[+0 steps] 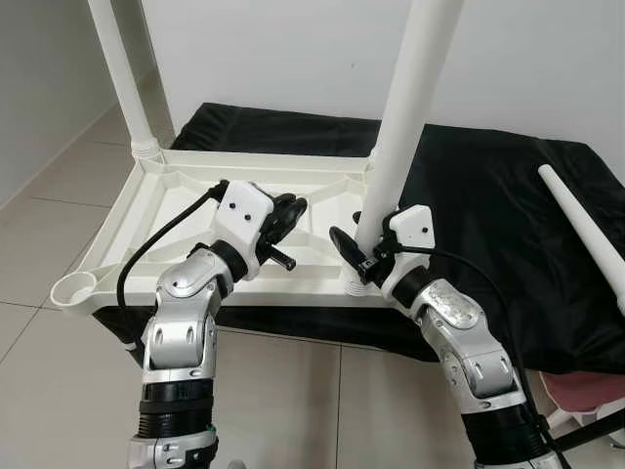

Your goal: Building children table

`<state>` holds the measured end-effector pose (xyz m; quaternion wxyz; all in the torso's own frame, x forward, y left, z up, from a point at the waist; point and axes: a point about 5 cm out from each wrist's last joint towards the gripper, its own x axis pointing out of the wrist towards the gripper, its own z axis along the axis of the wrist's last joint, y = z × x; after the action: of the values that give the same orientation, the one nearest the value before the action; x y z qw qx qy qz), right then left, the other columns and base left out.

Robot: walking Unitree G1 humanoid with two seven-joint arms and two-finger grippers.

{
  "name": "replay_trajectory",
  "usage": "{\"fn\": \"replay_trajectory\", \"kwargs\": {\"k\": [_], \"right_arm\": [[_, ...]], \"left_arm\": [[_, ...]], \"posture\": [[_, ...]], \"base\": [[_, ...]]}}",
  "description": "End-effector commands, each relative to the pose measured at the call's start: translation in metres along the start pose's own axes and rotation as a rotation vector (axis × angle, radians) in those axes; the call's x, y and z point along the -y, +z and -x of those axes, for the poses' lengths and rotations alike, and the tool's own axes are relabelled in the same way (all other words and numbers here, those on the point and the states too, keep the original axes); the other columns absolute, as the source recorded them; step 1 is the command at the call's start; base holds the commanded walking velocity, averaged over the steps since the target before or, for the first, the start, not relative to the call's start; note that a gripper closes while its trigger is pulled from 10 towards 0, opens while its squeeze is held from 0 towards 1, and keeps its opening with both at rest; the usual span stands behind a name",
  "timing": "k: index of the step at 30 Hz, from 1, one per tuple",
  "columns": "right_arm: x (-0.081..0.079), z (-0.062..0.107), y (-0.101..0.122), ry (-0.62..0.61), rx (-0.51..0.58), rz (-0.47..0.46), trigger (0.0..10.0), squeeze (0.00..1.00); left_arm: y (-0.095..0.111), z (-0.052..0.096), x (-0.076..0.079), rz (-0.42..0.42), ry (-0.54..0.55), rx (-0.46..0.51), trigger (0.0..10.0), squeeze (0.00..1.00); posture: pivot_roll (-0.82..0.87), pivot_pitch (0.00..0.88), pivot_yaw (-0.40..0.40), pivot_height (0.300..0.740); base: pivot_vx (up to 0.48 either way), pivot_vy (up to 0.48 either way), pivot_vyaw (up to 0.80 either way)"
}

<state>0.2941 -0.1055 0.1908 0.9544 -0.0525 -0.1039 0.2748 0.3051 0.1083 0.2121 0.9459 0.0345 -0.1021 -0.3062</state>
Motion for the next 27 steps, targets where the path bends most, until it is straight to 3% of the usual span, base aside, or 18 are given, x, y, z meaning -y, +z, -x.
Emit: {"fn": "replay_trajectory", "kwargs": {"k": [1,26,27], "right_arm": [[0.0005,0.0004,0.0042,0.004,0.024,0.004,10.0,0.00],[0.0005,0.0004,0.0042,0.004,0.024,0.004,10.0,0.00],[-0.0010,-0.0019,0.0010,0.018,0.012,0.009,10.0,0.00]], "left_arm": [[-0.0036,0.0026,-0.0101,0.003,0.206,-0.016,10.0,0.00],[-0.0036,0.0026,-0.0101,0.003,0.206,-0.016,10.0,0.00],[-0.0041,0.0041,-0.0106,-0.015,0.208,-0.023,10.0,0.00]], "posture": [[0.04,0.010,-0.034,0.740],[0.04,0.010,-0.034,0.740],[0.05,0.000,0.000,0.740]], "base": [[0.000,0.000,0.00],[0.000,0.000,0.00],[0.000,0.000,0.00]]}}
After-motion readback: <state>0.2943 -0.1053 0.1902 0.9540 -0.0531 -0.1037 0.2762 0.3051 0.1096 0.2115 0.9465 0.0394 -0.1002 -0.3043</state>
